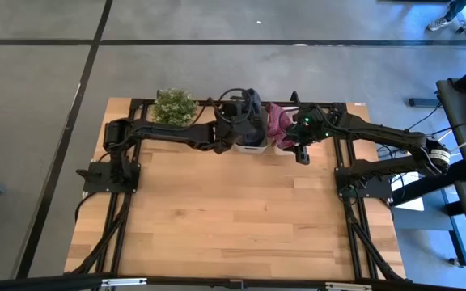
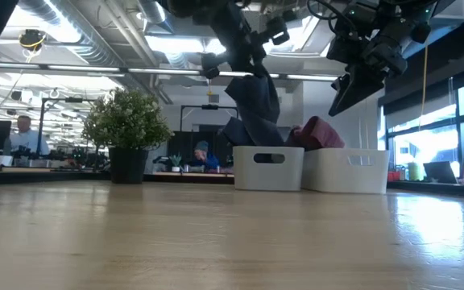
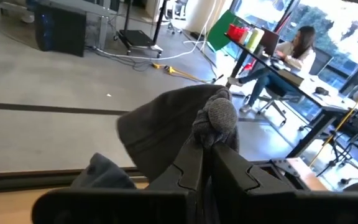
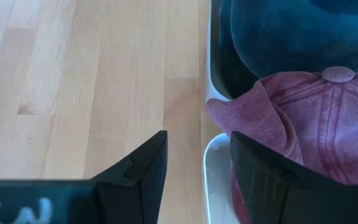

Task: Pick & Place hat
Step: Put the black cap into the gray bin

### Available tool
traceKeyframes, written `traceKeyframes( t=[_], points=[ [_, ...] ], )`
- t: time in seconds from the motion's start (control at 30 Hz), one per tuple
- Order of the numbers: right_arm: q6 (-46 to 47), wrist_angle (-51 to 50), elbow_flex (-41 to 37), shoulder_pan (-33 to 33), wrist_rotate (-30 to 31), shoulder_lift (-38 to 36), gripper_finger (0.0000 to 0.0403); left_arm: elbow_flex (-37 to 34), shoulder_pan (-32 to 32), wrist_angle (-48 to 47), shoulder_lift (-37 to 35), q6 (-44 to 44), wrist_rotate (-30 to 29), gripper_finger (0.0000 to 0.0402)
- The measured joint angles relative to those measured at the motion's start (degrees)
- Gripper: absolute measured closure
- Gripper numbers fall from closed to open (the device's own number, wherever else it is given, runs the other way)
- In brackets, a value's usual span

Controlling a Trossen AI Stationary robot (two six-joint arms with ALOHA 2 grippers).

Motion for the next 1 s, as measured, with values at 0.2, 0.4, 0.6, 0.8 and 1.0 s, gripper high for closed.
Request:
traceKeyframes(
  t=[0.2, 0.4, 0.6, 0.8, 1.0],
  points=[
    [0.0, 0.0, 0.0, 0.0, 0.0, 0.0, 0.0227, 0.0, 0.6, 0.0, 2.7, 0.0, 0.1, 0.0382],
    [0.0, -0.1, 0.0, 0.0, 0.0, 0.0, 0.0227, -0.1, 1.7, 3.6, 3.8, 0.1, 2.3, 0.0382],
    [0.0, -0.1, 0.0, 0.0, 0.0, 0.0, 0.0227, -0.1, 3.0, 3.5, 3.8, 2.0, 7.0, 0.0382],
    [0.0, -0.2, 0.0, 0.0, 0.0, 0.0, 0.0227, -0.1, 2.6, 3.5, 3.8, 6.7, 7.5, 0.0382],
    [0.0, -0.2, 0.0, 0.0, 0.0, 0.0, 0.0227, -0.1, 2.0, 3.1, 3.8, 7.8, 8.9, 0.0381]
  ],
)
